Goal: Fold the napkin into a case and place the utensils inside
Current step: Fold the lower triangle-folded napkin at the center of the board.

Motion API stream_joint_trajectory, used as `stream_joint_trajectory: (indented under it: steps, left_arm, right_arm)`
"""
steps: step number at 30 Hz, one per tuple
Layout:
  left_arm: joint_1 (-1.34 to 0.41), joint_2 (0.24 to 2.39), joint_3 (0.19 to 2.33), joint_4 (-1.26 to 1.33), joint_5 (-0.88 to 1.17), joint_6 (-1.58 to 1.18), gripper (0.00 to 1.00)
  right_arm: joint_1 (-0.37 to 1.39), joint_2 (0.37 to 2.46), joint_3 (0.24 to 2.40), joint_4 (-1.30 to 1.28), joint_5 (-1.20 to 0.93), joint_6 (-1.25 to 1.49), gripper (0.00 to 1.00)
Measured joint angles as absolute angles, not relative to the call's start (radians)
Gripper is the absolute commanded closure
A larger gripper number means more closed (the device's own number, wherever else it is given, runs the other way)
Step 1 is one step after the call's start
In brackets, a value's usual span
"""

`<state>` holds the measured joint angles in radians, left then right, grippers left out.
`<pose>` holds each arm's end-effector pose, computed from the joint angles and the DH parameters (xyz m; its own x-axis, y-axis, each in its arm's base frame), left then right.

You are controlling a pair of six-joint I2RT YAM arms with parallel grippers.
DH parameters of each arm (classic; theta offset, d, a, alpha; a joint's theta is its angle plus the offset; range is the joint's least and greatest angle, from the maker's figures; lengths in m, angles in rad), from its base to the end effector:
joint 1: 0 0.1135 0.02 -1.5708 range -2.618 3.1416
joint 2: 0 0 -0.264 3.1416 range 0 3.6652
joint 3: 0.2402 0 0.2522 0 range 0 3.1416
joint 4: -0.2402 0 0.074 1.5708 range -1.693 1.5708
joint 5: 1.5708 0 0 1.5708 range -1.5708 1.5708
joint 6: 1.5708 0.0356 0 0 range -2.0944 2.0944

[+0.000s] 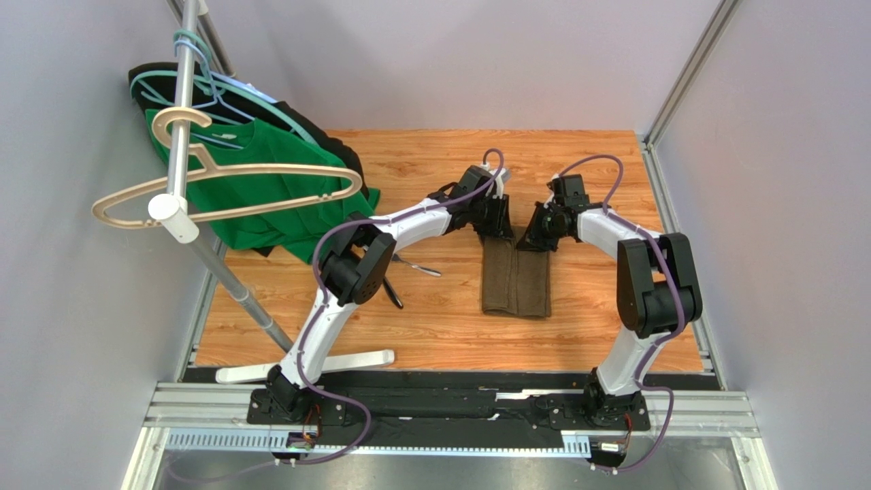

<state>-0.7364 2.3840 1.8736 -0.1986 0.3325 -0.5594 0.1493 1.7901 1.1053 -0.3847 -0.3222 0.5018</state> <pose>0.3897 -0.3690 0.1575 -0.8432 0.0873 -0.5305 0.4377 0.6846 -0.5829 0.3513 0.0642 0.1682 -0.9005 0.3259 -0.2878 0.1615 0.8653 0.4746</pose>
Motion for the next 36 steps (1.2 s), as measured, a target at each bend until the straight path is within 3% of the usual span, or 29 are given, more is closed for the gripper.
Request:
stream_joint_trajectory:
  steps: [5, 13, 16, 18, 22, 24, 27, 31, 36]
  left_arm:
    - [-0.752, 2.384, 1.866, -0.137, 0.339, -0.559, 0.70]
    - [-0.758, 2.384, 1.860, -0.112, 0.350, -0.562, 0.69]
    - [-0.755, 2.384, 1.860, -0.112, 0.358, -0.564, 0.60]
    - [-0.754, 2.383, 1.860, -0.114, 0.360, -0.564, 0.55]
    - [-0.750, 2.373, 1.860, -0.152, 0.384, -0.566, 0.47]
    - [-0.751, 2.354, 1.860, -0.195, 0.397, -0.559, 0.46]
    - [-0.749, 2.300, 1.848, -0.247, 0.397, -0.527, 0.62]
    - [-0.738, 2.211, 1.836, -0.312, 0.374, -0.437, 0.74]
    - [-0.712, 2.192, 1.869, -0.392, 0.267, -0.329, 0.58]
  right_arm:
    - [0.149, 1.771, 1.065, -0.344, -0.335, 0.497, 0.77]
    - [0.149, 1.779, 1.045, -0.308, -0.350, 0.497, 0.75]
    - [0.149, 1.800, 1.049, -0.301, -0.341, 0.498, 0.79]
    - [0.149, 1.814, 1.050, -0.302, -0.333, 0.500, 0.92]
    - [0.141, 1.842, 1.069, -0.297, -0.342, 0.512, 0.99]
    - [0.138, 1.852, 1.080, -0.284, -0.348, 0.520, 1.00]
    - [0.136, 1.858, 1.082, -0.271, -0.350, 0.527, 1.00]
    - [0.132, 1.861, 1.085, -0.271, -0.357, 0.528, 1.00]
    - [0.129, 1.864, 1.088, -0.270, -0.366, 0.527, 1.00]
